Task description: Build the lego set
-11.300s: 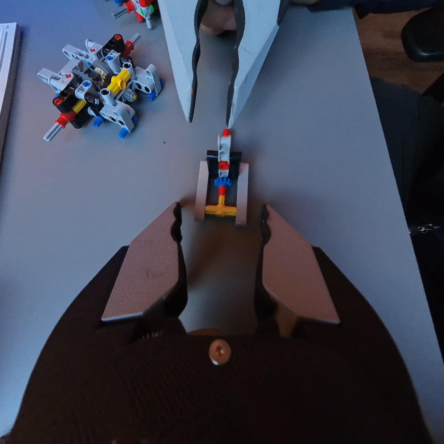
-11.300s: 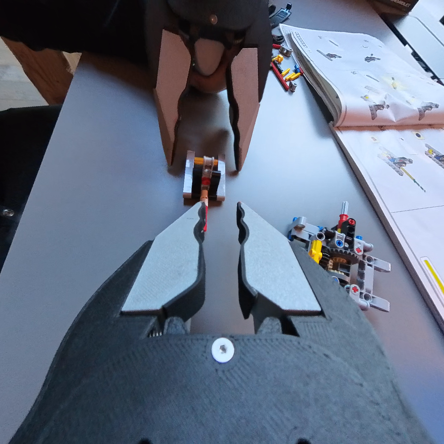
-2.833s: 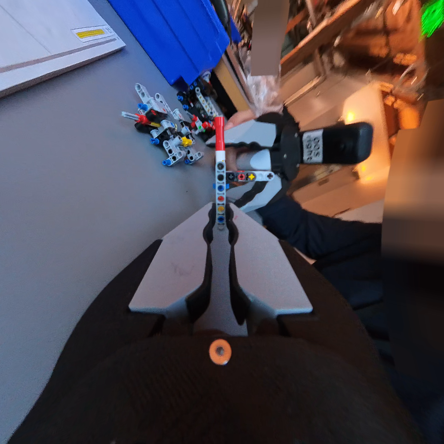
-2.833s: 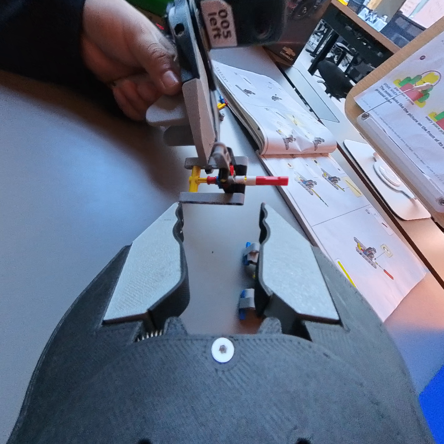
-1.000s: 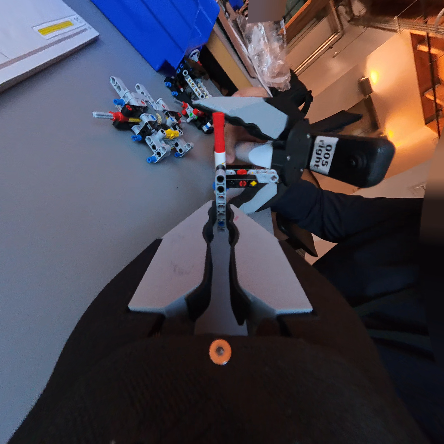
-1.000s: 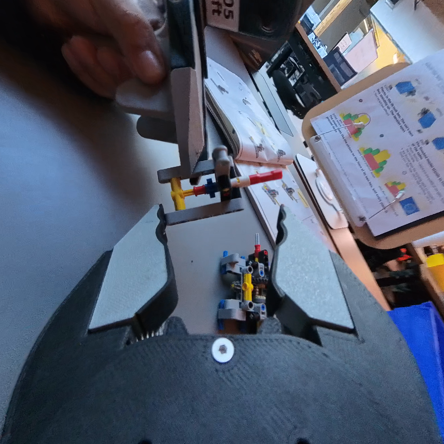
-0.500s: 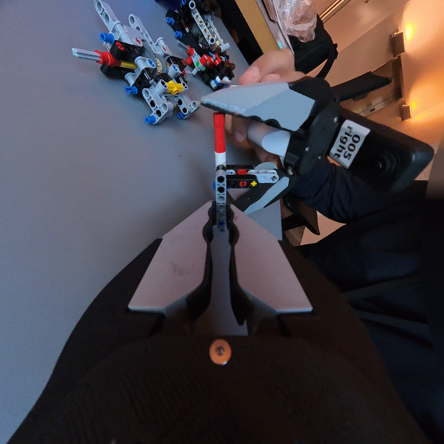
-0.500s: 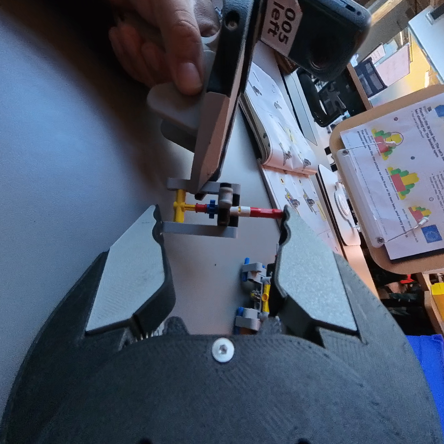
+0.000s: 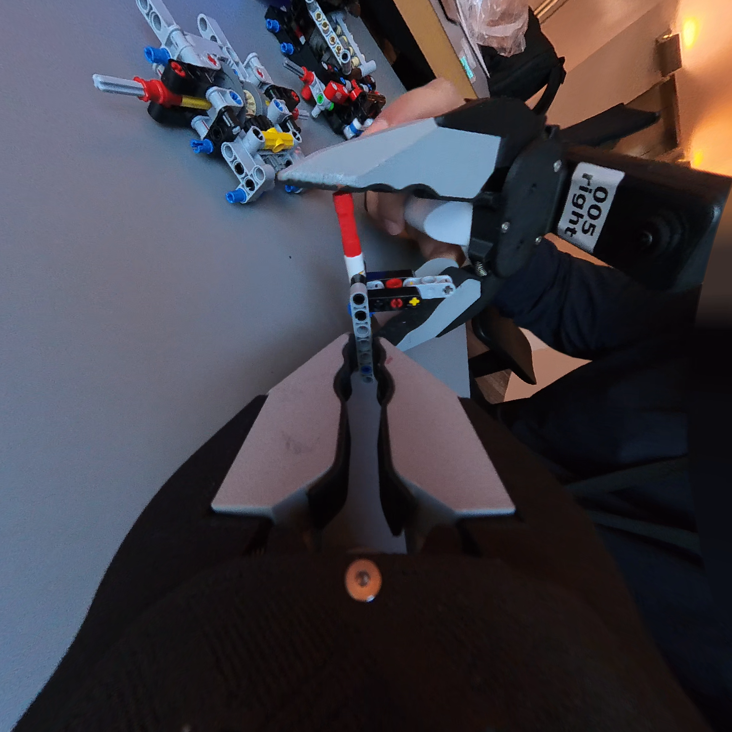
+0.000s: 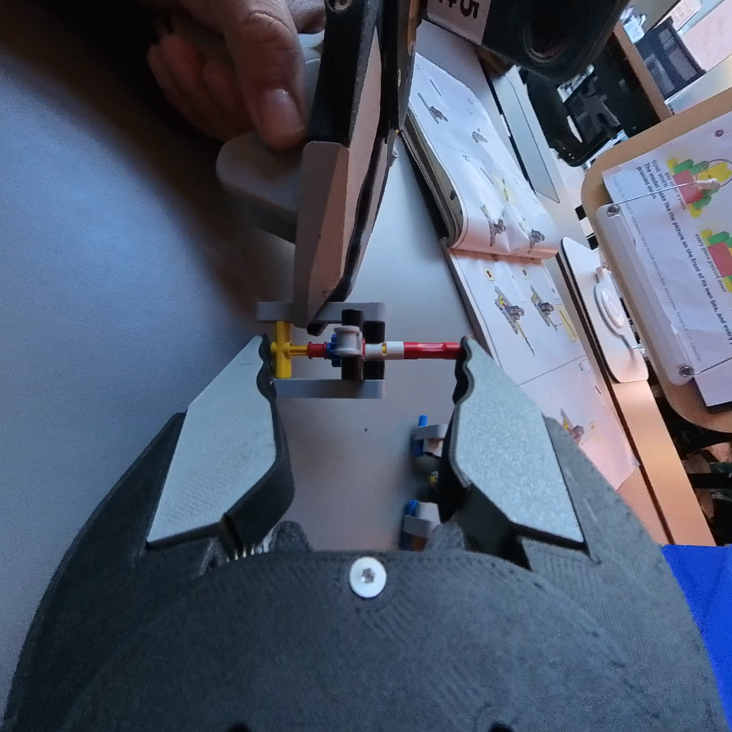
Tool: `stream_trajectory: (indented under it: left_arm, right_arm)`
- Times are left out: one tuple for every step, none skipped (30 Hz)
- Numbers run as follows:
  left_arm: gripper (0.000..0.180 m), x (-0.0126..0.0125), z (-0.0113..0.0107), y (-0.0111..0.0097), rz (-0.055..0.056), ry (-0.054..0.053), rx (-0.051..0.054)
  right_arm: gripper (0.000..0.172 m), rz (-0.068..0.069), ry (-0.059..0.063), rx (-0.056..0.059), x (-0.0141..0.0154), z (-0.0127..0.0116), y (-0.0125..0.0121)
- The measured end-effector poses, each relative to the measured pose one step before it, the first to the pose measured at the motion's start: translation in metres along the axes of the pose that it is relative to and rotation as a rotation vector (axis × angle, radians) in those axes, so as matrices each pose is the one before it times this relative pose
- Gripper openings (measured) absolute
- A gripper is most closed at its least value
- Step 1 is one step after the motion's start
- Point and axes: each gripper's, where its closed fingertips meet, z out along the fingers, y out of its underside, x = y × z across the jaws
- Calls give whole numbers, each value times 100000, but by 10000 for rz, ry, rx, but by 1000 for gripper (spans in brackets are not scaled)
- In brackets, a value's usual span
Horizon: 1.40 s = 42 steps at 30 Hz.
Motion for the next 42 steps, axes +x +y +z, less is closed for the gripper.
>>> stream_trajectory:
  left_arm:
    - [5, 1, 29, -23, 27, -47, 44]
    - [5, -23, -4, -46, -43, -17, 50]
    - [5, -42, -13, -63, -52, -12, 50]
    - [5, -24, -6, -54, -2, -31, 49]
    - [5, -17, -9, -32, 9, -28, 22]
    - [4, -3, 9, -44, -24, 1, 31]
    - [4, 26, -11, 37, -34, 49, -28]
    - [4, 20, -8, 43, -25, 33, -25]
    - [4, 23, -1, 27, 10, 6, -19]
    - [4, 14, -14, 2, -19, 20, 9]
    - [4, -11, -20, 8, -35, 19, -5]
    - [4, -39, -28, -36, -57, 9, 27]
    - [4, -55, -39, -67, -35, -25, 56]
    - [4, -34, -20, -53, 15, -41, 40]
    - [4, -53, -9, -62, -10, -40, 47]
    - [4, -29, 16, -59, -13, -33, 45]
    - [4, -12, 14, -18, -26, 9, 8]
    - [3, 0, -12, -12, 7, -11, 13]
    - [4, 6, 6, 17, 47, -33, 1]
    - [4, -52, -22, -27, 6, -43, 24]
    - [4, -250, -101, -313, -8, -157, 219]
    - [4, -227, -94, -238, 62, -129, 109]
    - [5, -319, -129, -268, 329, -273, 46]
    - [5, -752, -267, -364, 534, -696, 91]
    - [5, -256, -434, -534, 614, -386, 219]
    - [5, 37, -484, -559, 559, -126, 298]
    - [4, 293, -414, -481, 679, 32, 287]
    - [4, -258, -293, -192, 913, -405, 88]
    - [4, -224, -113, 126, 1194, -468, -128]
    - [4, 276, 13, 35, 1158, -186, -37]
    - [4, 372, 39, -164, 812, -45, 125]
    - [4, 343, -6, -136, 340, 103, 77]
    - [4, 479, -80, -75, 177, 308, 72]
    - [4, 200, -197, -203, 275, 117, 177]
    - [4, -32, -292, -225, 403, -57, 219]
    - [4, 107, -327, -187, 371, 58, 210]
    - [4, 221, -358, -242, 370, 100, 249]
    - [4, 173, -322, -215, 425, 36, 222]
    - [4, 222, -271, -191, 419, 38, 185]
    - [4, 280, -181, -186, 356, 55, 157]
    - [4, 260, -78, -118, 322, 28, 94]
    - [4, 150, 10, -7, 264, -19, 1]
  right_arm:
    - [90, 92, -92, -47, -52, -2, 97]
    - [90, 114, -87, -35, -30, 37, 78]
    - [89, 138, -93, -46, -25, 67, 85]
    - [89, 176, -112, -38, -50, 65, 108]
    - [89, 190, -105, -53, -58, 69, 91]
    - [88, 149, -56, -73, -62, 34, 60]
    - [87, 95, -40, -43, -70, 15, 30]
    - [87, 131, -77, -30, -126, 21, 13]
    - [87, 156, -26, -80, -77, 17, 55]
    - [87, 192, 20, -104, -77, 3, 47]
    - [87, 99, 3, -43, -27, 8, -18]
    - [87, 1, 23, -10, 31, 18, -20]
    - [87, -13, 83, -28, 105, 23, -7]
    - [87, 7, 63, -55, 77, 25, 10]
    - [87, 102, -18, -57, 18, 40, 55]
    - [87, 125, -23, -52, 22, 41, 62]
    - [87, 98, -26, -63, 4, 20, 55]
    - [86, 39, 3, -36, -12, 3, 6]
    - [86, 5, 9, -17, -13, 1, -12]
    - [86, -73, 50, 82, 99, 19, -67]
    - [87, -209, 263, 209, 374, 78, -161]
    - [88, -345, 462, 256, 557, 104, -224]
    - [89, -374, 451, 140, 522, 95, -162]
    - [89, -450, 500, 62, 616, 64, -94]
    - [85, -342, 377, 29, 578, -148, -112]
    - [82, 3, 95, 217, 394, -385, -325]
    - [84, 408, -222, 475, 108, -534, -569]
    - [83, 654, -431, 518, -62, -600, -543]
    - [79, 734, -642, 423, -256, -608, -365]
    - [73, 754, -609, 395, -150, -628, -310]
    - [70, 630, -399, 439, 81, -669, -462]
    - [70, 400, -388, 342, -71, -632, -404]
    - [53, 209, -283, 87, -90, -519, 0]
    - [42, 45, 3, 2, 160, -371, 126]
    - [47, -61, 139, 34, 172, -239, 1]
    - [46, -138, 64, 54, -58, -150, -157]
    - [40, -185, -10, 125, -284, -77, -382]
    - [34, -217, -14, 218, -364, -5, -614]
    - [33, -217, 47, 202, -311, 49, -644]
    - [33, -237, -22, 154, -432, 68, -594]
    - [29, -273, -69, 137, -512, 69, -535]
    - [26, -299, -50, 66, -472, 55, -377]
